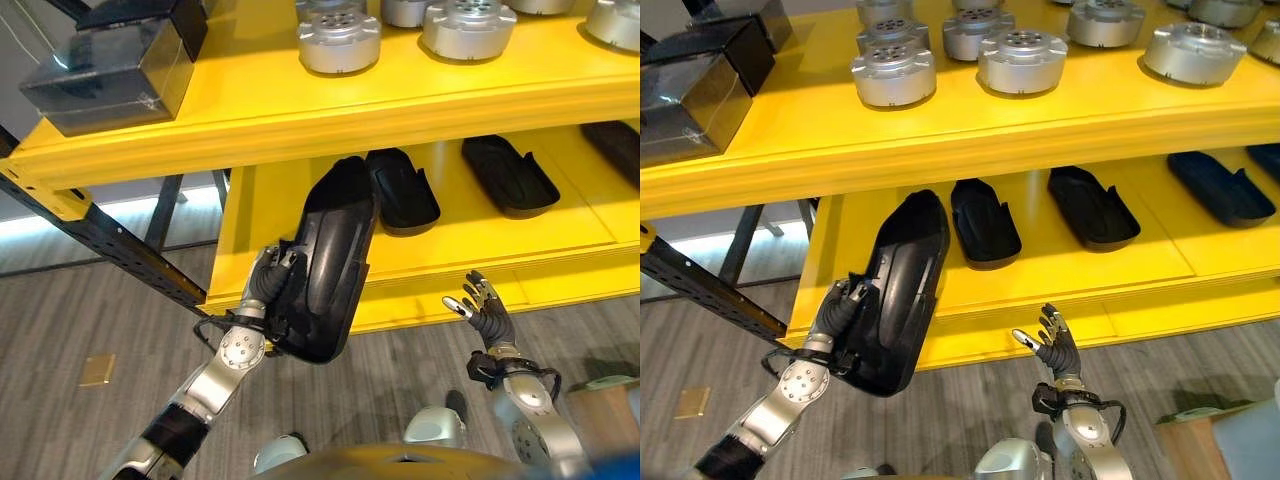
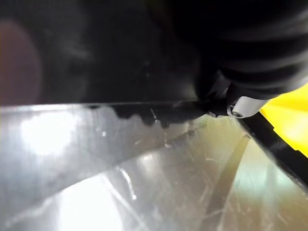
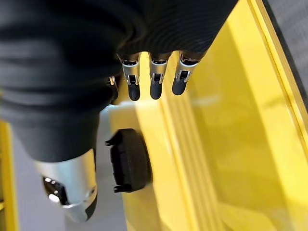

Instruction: Move parts from the plastic box to the shelf.

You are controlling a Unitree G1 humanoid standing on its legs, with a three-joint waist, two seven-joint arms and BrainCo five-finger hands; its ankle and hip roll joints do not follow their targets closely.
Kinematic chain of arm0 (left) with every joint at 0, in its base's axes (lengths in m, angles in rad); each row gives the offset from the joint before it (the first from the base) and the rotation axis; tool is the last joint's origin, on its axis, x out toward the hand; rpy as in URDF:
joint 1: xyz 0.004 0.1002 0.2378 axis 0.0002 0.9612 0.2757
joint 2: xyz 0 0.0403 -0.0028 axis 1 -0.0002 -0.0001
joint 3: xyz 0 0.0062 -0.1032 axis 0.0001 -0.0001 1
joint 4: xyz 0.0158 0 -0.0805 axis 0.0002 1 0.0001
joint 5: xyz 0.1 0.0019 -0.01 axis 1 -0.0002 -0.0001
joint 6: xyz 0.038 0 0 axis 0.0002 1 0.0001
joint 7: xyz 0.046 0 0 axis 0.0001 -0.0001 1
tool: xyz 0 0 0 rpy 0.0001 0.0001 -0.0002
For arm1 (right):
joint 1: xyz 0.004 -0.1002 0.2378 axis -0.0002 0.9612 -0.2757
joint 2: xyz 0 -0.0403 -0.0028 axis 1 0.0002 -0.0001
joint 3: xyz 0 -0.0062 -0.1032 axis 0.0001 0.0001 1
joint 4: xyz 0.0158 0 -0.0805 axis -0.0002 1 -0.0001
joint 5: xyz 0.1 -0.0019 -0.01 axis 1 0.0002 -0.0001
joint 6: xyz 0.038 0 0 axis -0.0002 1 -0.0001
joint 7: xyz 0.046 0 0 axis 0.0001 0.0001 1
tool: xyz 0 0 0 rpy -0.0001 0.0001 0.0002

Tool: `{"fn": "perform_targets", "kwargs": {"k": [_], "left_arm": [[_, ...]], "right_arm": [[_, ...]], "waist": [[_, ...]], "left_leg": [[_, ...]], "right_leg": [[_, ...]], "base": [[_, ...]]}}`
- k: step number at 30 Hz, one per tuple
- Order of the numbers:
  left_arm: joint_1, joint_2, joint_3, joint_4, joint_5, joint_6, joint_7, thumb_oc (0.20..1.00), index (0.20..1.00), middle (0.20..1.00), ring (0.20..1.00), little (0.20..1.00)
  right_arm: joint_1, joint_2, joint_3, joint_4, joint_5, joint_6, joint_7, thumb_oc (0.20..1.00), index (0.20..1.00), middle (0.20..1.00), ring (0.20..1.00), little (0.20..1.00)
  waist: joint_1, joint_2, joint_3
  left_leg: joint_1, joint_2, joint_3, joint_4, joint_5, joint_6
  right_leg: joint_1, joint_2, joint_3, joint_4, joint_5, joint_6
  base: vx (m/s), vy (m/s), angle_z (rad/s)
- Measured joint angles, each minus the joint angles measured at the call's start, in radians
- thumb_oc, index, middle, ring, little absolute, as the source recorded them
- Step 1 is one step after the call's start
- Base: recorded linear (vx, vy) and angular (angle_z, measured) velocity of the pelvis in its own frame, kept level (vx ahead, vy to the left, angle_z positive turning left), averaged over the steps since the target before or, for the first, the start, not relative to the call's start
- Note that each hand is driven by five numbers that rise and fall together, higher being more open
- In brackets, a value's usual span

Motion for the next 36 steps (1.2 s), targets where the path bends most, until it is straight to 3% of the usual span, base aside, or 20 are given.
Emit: {"fn": "perform_targets", "kwargs": {"k": [1, 3, 4, 5, 7, 9, 12, 21, 29, 33, 34, 35, 36], "left_arm": [[0.031, 0.013, 0.011, -0.009, 0.002, 0.004, 0.008, 0.200, 0.200, 0.200, 0.200, 0.200], [0.074, 0.017, 0.014, -0.041, 0.009, 0.007, 0.032, 0.200, 0.200, 0.200, 0.200, 0.200], [0.071, -0.001, 0.010, -0.041, 0.008, 0.013, 0.042, 0.200, 0.200, 0.200, 0.200, 0.200], [0.059, -0.036, 0.010, -0.042, -0.002, 0.015, 0.044, 0.200, 0.200, 0.200, 0.200, 0.200], [0.026, -0.104, 0.009, -0.031, -0.043, 0.027, 0.046, 0.200, 0.200, 0.200, 0.200, 0.200], [-0.018, -0.169, 0.011, 0.036, -0.114, 0.056, 0.055, 0.200, 0.200, 0.200, 0.200, 0.200], [-0.112, -0.218, 0.040, 0.181, -0.205, 0.120, 0.081, 0.200, 0.200, 0.200, 0.200, 0.200], [-0.286, -0.245, 0.085, 0.370, -0.223, 0.173, 0.271, 0.200, 0.200, 0.200, 0.200, 0.200], [-0.305, -0.226, 0.119, 0.482, -0.186, 0.181, 0.358, 0.200, 0.200, 0.200, 0.200, 0.200], [-0.329, -0.138, 0.142, 0.503, -0.136, 0.180, 0.359, 0.200, 0.200, 0.200, 0.200, 0.200], [-0.310, -0.120, 0.194, 0.583, -0.119, 0.170, 0.373, 0.200, 0.200, 0.200, 0.200, 0.200], [-0.253, -0.105, 0.250, 0.599, -0.107, 0.142, 0.379, 0.200, 0.200, 0.200, 0.200, 0.200], [-0.199, -0.094, 0.302, 0.607, -0.101, 0.118, 0.383, 0.200, 0.200, 0.200, 0.200, 0.200]], "right_arm": [[-0.002, -0.004, 0.000, -0.028, -0.019, -0.009, -0.014, 1.000, 1.000, 1.000, 1.000, 1.000], [-0.010, -0.025, -0.004, -0.068, -0.046, -0.034, -0.038, 1.000, 1.000, 1.000, 1.000, 1.000], [-0.033, -0.064, -0.004, -0.068, -0.067, -0.040, -0.040, 1.000, 1.000, 1.000, 1.000, 1.000], [-0.059, -0.119, -0.009, -0.069, -0.088, -0.057, -0.042, 1.000, 1.000, 1.000, 1.000, 1.000], [-0.078, -0.176, -0.022, -0.069, -0.105, -0.066, -0.042, 1.000, 1.000, 1.000, 1.000, 1.000], [-0.084, -0.191, -0.042, -0.074, -0.105, -0.075, -0.044, 1.000, 1.000, 1.000, 1.000, 1.000], [-0.082, -0.186, -0.044, -0.078, -0.103, -0.075, -0.030, 1.000, 1.000, 1.000, 1.000, 1.000], [-0.081, -0.159, -0.039, -0.077, -0.104, -0.071, 0.048, 1.000, 1.000, 1.000, 1.000, 1.000], [-0.085, -0.162, -0.042, -0.076, -0.104, -0.074, 0.049, 1.000, 1.000, 1.000, 1.000, 1.000], [-0.100, -0.168, -0.043, -0.073, -0.103, -0.075, 0.060, 1.000, 1.000, 1.000, 1.000, 1.000], [-0.117, -0.184, -0.043, -0.069, -0.103, -0.075, 0.094, 1.000, 1.000, 1.000, 1.000, 1.000], [-0.150, -0.191, -0.020, -0.042, -0.102, -0.070, 0.128, 1.000, 1.000, 1.000, 1.000, 1.000], [-0.192, -0.195, 0.008, -0.014, -0.102, -0.061, 0.157, 1.000, 1.000, 1.000, 1.000, 1.000]], "waist": [[0.004, -0.018, -0.009], [0.026, -0.033, -0.014], [0.029, -0.023, -0.005], [0.027, 0.014, 0.018], [0.019, 0.055, 0.038], [0.010, 0.060, 0.044], [-0.017, 0.040, 0.053], [-0.058, 0.035, 0.054], [-0.077, 0.029, 0.070], [-0.082, 0.040, 0.112], [-0.055, 0.055, 0.120], [-0.028, 0.028, 0.142], [0.011, 0.003, 0.157]], "left_leg": [[0.001, 0.010, -0.001, -0.021, 0.013, -0.008], [0.008, 0.036, -0.006, -0.097, 0.090, -0.036], [0.022, 0.057, -0.006, -0.145, 0.128, -0.039], [0.043, 0.072, 0.001, -0.185, 0.156, -0.038], [0.054, 0.091, 0.002, -0.206, 0.170, -0.038], [0.072, 0.103, 0.014, -0.206, 0.169, -0.035], [0.078, 0.110, 0.027, -0.191, 0.158, -0.036], [0.107, 0.126, 0.076, -0.157, 0.134, -0.047], [0.051, 0.141, 0.087, -0.098, 0.119, -0.049], [0.038, 0.142, 0.086, -0.050, 0.089, -0.052], [0.033, 0.115, -0.061, 0.045, -0.024, 0.009], [0.030, 0.085, -0.178, 0.172, -0.032, 0.044], [-0.016, 0.049, -0.312, 0.327, -0.036, 0.070]], "right_leg": [[0.000, 0.015, -0.012, -0.011, -0.003, 0.005], [-0.012, 0.057, -0.032, -0.037, -0.016, 0.064], [-0.016, 0.089, -0.037, -0.044, -0.016, 0.064], [-0.013, 0.112, -0.039, -0.050, -0.016, 0.064], [-0.009, 0.137, -0.041, -0.055, -0.019, 0.060], [0.000, 0.149, -0.037, -0.058, -0.026, 0.054], [-0.015, 0.150, -0.014, -0.027, -0.036, 0.049], [-0.019, 0.161, 0.036, -0.009, -0.040, 0.046], [-0.089, 0.165, 0.067, 0.028, -0.039, 0.040], [-0.111, 0.165, 0.095, 0.029, -0.029, 0.036], [-0.132, 0.177, 0.183, 0.047, -0.030, 0.028], [-0.151, 0.191, 0.276, 0.072, -0.026, 0.007], [-0.163, 0.203, 0.364, 0.073, -0.039, -0.061]], "base": [[-0.01, -0.129, -0.13], [-0.06, -0.166, 0.00], [-0.04, -0.162, -0.06], [0.00, -0.187, -0.08], [0.02, -0.143, -0.08], [0.05, -0.118, -0.15], [0.11, -0.051, -0.13], [0.07, 0.010, -0.17], [-0.01, 0.004, -0.07], [0.04, 0.097, -0.36], [0.06, 0.217, -1.58], [-0.01, 0.247, -2.55], [-0.09, 0.153, -2.29]]}}
